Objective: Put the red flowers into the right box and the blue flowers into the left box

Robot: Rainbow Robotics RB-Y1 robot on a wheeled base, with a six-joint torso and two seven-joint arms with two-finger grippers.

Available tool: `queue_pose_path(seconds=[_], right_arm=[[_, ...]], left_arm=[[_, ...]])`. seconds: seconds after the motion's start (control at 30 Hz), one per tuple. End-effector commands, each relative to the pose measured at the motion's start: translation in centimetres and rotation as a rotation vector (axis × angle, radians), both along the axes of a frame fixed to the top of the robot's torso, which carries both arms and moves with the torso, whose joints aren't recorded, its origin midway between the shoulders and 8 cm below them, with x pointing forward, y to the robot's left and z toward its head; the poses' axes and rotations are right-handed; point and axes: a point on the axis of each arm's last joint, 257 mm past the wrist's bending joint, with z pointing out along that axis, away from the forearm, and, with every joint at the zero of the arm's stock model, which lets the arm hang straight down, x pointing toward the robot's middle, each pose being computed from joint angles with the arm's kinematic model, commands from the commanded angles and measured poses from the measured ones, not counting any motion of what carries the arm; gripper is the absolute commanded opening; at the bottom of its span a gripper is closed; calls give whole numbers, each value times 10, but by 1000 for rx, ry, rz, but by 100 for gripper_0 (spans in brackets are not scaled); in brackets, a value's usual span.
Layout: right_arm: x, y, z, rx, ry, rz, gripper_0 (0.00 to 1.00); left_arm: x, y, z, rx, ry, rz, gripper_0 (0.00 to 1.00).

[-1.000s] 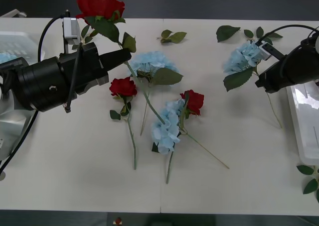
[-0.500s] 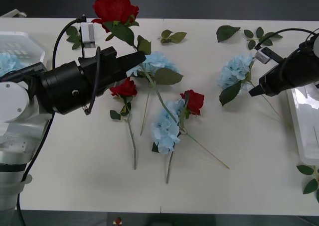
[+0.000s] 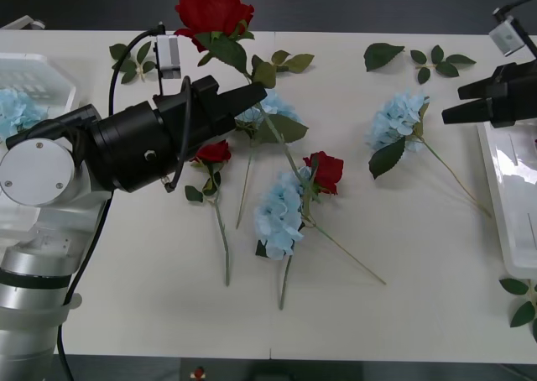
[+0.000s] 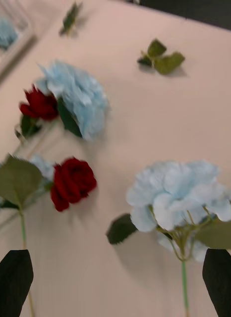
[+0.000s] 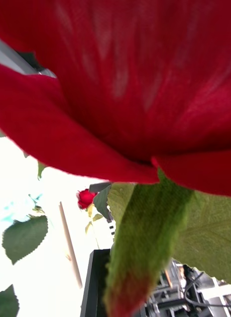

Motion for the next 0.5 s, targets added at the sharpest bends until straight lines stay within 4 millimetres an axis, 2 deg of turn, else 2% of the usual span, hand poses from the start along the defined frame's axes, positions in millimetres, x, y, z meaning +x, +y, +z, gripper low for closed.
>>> queue_pose_path(seconds=[0.03,0.13,0.2,0.23,0.3,0.33,0.5], right_arm=[[-23,9,24,178,33,-10,100],[-39,17,26,228,42,25,100],[-51,32,29,257,42,62,100],[-64,44,28,274,43,89,100],[-75,60,27,292,41,110,100],[-86,76,25,309,37,127,100],[-115,119,7,265,-22,178,100]], left_arm=[[-10,-21,24,-16,-68,-44,0],[-13,-28,26,-26,-66,-59,0],[-16,-34,25,-29,-61,-70,0],[-18,-37,25,-30,-60,-77,0],[-20,-40,25,-32,-57,-84,0],[-21,-42,24,-31,-55,-90,0],[-23,-48,22,-27,-54,-95,0]])
